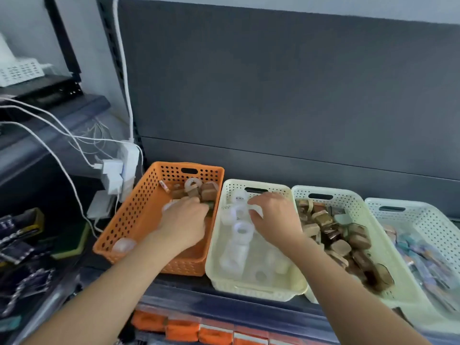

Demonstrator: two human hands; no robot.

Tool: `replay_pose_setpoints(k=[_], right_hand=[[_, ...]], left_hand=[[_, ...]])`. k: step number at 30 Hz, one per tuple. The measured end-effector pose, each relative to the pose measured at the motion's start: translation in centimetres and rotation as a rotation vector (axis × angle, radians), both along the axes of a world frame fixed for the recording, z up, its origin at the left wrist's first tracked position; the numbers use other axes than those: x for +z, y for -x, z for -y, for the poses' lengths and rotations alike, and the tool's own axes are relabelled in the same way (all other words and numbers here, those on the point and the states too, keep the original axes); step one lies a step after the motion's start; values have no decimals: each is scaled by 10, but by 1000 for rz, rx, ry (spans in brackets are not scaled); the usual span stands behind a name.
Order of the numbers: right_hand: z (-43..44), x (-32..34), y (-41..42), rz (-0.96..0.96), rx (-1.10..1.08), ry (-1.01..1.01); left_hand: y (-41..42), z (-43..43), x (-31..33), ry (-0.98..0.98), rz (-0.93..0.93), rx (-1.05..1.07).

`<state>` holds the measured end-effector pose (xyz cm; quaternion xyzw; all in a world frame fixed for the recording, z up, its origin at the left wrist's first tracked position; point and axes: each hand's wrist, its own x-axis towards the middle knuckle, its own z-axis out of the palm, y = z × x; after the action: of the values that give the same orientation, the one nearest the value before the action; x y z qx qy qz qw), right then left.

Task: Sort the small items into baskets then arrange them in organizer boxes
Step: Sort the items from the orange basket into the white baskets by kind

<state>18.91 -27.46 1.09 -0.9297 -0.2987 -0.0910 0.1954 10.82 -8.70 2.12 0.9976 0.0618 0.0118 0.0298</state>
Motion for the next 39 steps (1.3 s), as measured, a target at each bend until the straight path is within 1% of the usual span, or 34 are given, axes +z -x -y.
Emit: replay_pose_setpoints(k=[4,7,11,14,17,19,21,23,26,28,30,33,36,39], right_hand=[[-74,-3,11,-33,195,44],[-125,-15,13,-81,298,159],[-174,-31,9,-174,340,356],[-197,-42,4,-164,327,499],[-209,-45,1,-152,277,525],[-211,-43,-1,-125,239,501],[-206,-41,-4,-136,214,445],[-197,-37,-8,-178,172,320],[-175,-23,-15,-190,66,63],[-155,-12,-18,-166,-4,-77],[-131,-2,-21,-128,-58,-168],[-95,6,-23,-92,-117,-196],[-60,4,-25,-60,-178,-170],[-28,-3,-24,-21,-193,-125]], left_hand=[[25,-61,-2,-98,-253,126],[35,-90,-10,-153,-396,152],[32,-108,-23,-187,-467,119],[24,-113,-29,-219,-503,37],[18,-118,-35,-223,-515,-35],[13,-123,-35,-195,-479,-61],[8,-128,-32,-101,-388,-58],[1,-131,-26,61,-214,-24],[-14,-128,-21,311,58,32],[-24,-118,-18,504,174,61],[-34,-102,-15,648,259,75],[-47,-71,-12,745,301,76],[-58,-39,-15,766,306,32],[-67,-11,-20,756,297,2]])
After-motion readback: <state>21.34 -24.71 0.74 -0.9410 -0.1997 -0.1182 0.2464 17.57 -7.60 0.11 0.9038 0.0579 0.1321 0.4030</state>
